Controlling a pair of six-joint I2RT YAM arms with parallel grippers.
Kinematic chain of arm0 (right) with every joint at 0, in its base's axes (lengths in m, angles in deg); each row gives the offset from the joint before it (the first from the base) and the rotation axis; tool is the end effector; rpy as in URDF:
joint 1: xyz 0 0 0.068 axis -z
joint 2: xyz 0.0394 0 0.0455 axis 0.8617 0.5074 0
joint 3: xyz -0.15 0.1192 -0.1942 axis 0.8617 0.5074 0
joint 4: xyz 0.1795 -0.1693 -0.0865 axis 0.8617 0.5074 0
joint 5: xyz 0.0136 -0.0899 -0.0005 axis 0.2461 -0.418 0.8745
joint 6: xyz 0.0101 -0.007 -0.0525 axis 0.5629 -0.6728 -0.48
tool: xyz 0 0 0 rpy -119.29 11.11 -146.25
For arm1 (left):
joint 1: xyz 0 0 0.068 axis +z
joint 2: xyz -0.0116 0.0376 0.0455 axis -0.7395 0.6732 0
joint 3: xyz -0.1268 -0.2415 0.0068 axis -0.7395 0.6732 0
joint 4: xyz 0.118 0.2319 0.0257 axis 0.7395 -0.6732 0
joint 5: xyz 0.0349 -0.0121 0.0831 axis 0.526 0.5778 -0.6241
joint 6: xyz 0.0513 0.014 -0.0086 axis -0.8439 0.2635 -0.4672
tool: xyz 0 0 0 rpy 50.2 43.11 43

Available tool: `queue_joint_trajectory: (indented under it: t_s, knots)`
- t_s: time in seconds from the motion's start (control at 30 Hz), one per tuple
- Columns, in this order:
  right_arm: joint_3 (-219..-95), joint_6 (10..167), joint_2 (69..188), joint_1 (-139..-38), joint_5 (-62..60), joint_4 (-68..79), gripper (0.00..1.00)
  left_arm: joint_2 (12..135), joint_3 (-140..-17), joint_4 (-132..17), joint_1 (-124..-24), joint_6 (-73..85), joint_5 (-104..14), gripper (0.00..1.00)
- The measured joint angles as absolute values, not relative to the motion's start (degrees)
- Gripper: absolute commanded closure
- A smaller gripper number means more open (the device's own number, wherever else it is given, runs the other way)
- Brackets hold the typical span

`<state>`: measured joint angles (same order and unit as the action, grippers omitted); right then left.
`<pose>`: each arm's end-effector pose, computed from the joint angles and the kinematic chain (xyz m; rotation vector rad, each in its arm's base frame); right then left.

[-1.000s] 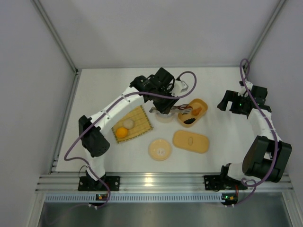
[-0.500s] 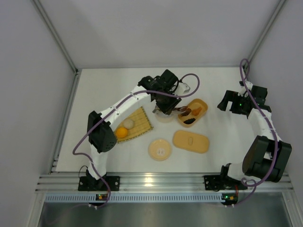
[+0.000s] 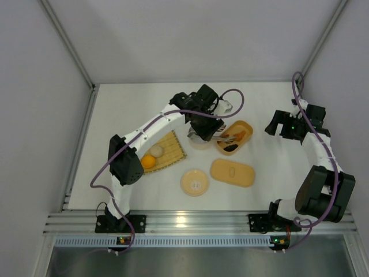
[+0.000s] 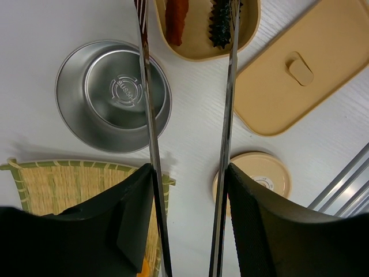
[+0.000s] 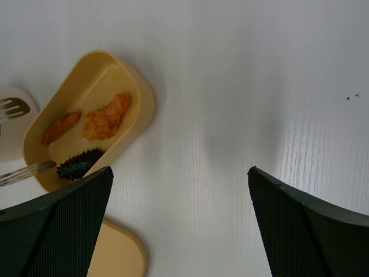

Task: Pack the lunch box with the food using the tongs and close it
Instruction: Place the fake food in the packing box, then pick up the fake food from the plate.

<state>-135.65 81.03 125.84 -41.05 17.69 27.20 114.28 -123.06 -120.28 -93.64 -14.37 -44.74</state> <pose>0.2787 -0.0765 0.2505 0.1427 2.3031 0.3680 0.2974 -0.3151 0.3203 1.2689 2.3428 -0.4156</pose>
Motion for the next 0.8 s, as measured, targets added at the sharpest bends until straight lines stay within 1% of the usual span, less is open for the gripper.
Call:
queue_joint_trajectory:
  t_s: [0.17, 0.27, 0.33, 0.43, 0.57, 0.67, 0.8]
  knots:
    - [-135.65, 81.03, 125.84, -41.05, 17.63, 27.2, 0.01, 114.24, -123.54, -119.75, -93.42, -14.39, -43.97, 0.48]
    - [-135.65, 81.03, 125.84, -41.05, 17.54, 27.2, 0.01, 113.56, -123.54, -119.64, -92.24, -14.56, -41.42, 0.53]
    - [-135.65, 81.03, 125.84, -41.05, 17.5, 27.18, 0.01, 111.79, -123.22, -119.67, -90.32, -14.76, -38.95, 0.54]
    - [-135.65, 81.03, 125.84, -41.05, 17.52, 27.2, 0.01, 105.91, -120.18, -119.82, -84.92, -15.59, -35.32, 0.54]
    - [-135.65, 81.03, 125.84, -41.05, 17.56, 27.18, 0.01, 95.73, -114.3, -121.33, -73.67, -18.41, -31.67, 0.55]
    - [-135.65, 81.05, 125.84, -41.05, 17.82, 27.18, 0.01, 89.15, -109.6, -123.08, -65.71, -21.77, -31.03, 0.55]
    - [-135.65, 81.05, 125.84, -41.05, 18.0, 27.18, 0.01, 83.05, -103.0, -127.49, -60.4, -26.85, -30.47, 0.54]
